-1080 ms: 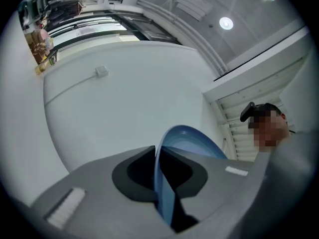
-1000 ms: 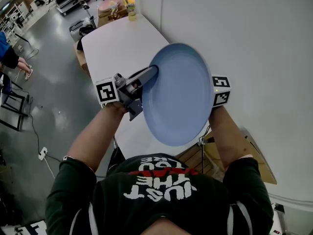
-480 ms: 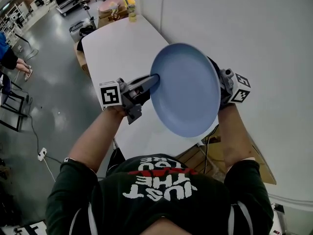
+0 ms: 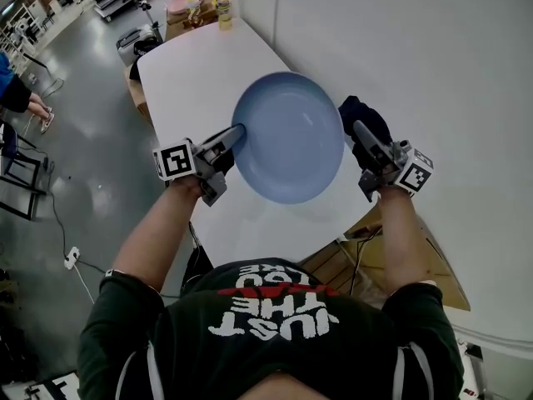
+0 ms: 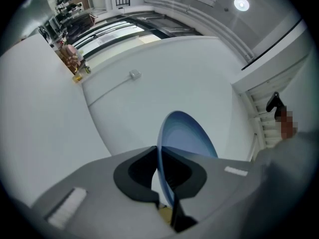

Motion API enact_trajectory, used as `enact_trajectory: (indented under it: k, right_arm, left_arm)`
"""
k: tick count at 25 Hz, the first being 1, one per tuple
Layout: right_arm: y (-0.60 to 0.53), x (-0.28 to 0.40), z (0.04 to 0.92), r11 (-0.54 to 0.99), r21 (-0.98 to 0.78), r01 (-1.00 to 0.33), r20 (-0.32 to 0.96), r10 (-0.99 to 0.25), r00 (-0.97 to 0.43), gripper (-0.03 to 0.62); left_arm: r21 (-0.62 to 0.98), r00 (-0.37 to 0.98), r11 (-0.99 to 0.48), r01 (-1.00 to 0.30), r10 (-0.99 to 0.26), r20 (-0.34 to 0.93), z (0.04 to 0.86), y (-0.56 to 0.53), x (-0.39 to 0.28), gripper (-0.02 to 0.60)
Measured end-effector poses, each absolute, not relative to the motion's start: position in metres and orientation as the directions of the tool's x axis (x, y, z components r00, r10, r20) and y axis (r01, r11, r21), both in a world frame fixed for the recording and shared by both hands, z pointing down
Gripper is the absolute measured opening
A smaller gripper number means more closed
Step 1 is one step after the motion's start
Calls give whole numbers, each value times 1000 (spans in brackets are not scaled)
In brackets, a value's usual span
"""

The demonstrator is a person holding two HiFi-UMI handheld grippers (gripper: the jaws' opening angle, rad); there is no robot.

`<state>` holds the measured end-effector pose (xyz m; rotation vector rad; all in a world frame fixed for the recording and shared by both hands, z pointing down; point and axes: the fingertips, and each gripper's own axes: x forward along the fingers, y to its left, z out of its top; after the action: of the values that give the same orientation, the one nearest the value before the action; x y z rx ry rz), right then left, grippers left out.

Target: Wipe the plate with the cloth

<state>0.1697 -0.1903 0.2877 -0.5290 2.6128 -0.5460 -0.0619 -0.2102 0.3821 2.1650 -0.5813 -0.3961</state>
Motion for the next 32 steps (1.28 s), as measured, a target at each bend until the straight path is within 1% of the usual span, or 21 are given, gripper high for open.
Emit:
enact_trajectory:
  k: [3, 7, 10, 14, 19, 26, 32]
  right_arm:
    - [-186, 167, 307, 822, -412, -394, -216, -508, -834, 48]
    - [-193, 166, 330, 782, -350, -516, -105, -580, -808, 48]
    - [-204, 165, 353, 749, -323, -578, -39, -621, -783, 48]
    - [-220, 147, 397, 729, -334, -597, 26, -627, -779, 48]
    - [-238, 130, 443, 710, -344, -615, 87, -628, -773, 48]
    - [-247, 135, 460, 693, -349, -631, 131, -631, -765, 48]
    - [-251, 136, 475, 687, -363, -629, 147, -625, -767, 48]
  left_arm:
    - [776, 811, -519, -359, -585, -15, 402, -215, -91, 18]
    - [773, 746, -419, -477, -657, 105, 435, -233, -119, 18]
    - [760, 703, -347, -549, -683, 196, 462, -250, -132, 18]
    - [744, 665, -278, -608, -690, 286, 505, -277, -151, 18]
    - [715, 632, -213, -666, -671, 389, 560, -305, -164, 18]
    - [662, 577, -127, -739, -627, 524, 599, -313, -173, 18]
    - [587, 527, -87, -805, -560, 639, 629, -310, -181, 18]
